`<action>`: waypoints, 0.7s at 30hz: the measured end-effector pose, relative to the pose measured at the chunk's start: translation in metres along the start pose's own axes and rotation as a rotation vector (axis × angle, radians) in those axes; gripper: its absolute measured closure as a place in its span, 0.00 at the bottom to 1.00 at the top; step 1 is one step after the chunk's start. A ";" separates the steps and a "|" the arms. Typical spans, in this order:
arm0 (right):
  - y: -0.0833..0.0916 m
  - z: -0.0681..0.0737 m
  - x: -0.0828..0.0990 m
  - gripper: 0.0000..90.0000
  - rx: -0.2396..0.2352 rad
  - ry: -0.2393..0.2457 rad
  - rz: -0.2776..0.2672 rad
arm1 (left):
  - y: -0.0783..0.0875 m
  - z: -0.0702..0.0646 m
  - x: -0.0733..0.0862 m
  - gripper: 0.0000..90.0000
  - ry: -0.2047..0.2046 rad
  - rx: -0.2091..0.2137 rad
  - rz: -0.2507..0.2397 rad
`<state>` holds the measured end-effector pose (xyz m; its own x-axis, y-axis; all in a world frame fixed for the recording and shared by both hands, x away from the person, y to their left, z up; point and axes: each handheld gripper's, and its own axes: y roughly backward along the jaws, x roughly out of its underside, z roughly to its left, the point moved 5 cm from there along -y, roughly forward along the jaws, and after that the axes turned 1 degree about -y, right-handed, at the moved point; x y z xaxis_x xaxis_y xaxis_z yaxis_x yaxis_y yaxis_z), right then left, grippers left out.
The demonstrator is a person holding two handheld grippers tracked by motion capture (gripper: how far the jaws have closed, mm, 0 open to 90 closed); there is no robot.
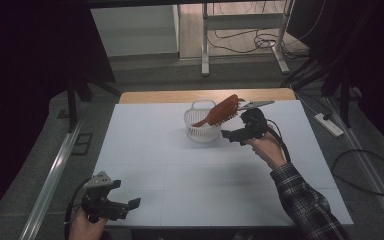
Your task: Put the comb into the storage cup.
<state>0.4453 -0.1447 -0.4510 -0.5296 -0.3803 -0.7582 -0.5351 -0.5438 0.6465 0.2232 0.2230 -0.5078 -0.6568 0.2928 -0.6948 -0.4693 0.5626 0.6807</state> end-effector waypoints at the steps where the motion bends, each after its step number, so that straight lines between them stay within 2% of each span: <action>1: 0.001 0.000 0.000 0.00 -0.002 0.003 -0.001 | 0.000 0.000 0.000 0.00 0.000 0.000 0.000; 7: 0.005 0.004 0.004 0.00 -0.015 0.015 0.007 | -0.001 -0.001 0.000 0.00 -0.020 -0.023 0.013; 21: 0.016 0.015 0.013 0.00 -0.032 0.051 0.026 | -0.001 0.000 0.000 0.00 -0.004 -0.008 0.009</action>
<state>0.4196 -0.1474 -0.4492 -0.5082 -0.4322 -0.7449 -0.4995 -0.5567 0.6638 0.2231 0.2227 -0.5086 -0.6588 0.3012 -0.6894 -0.4677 0.5539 0.6888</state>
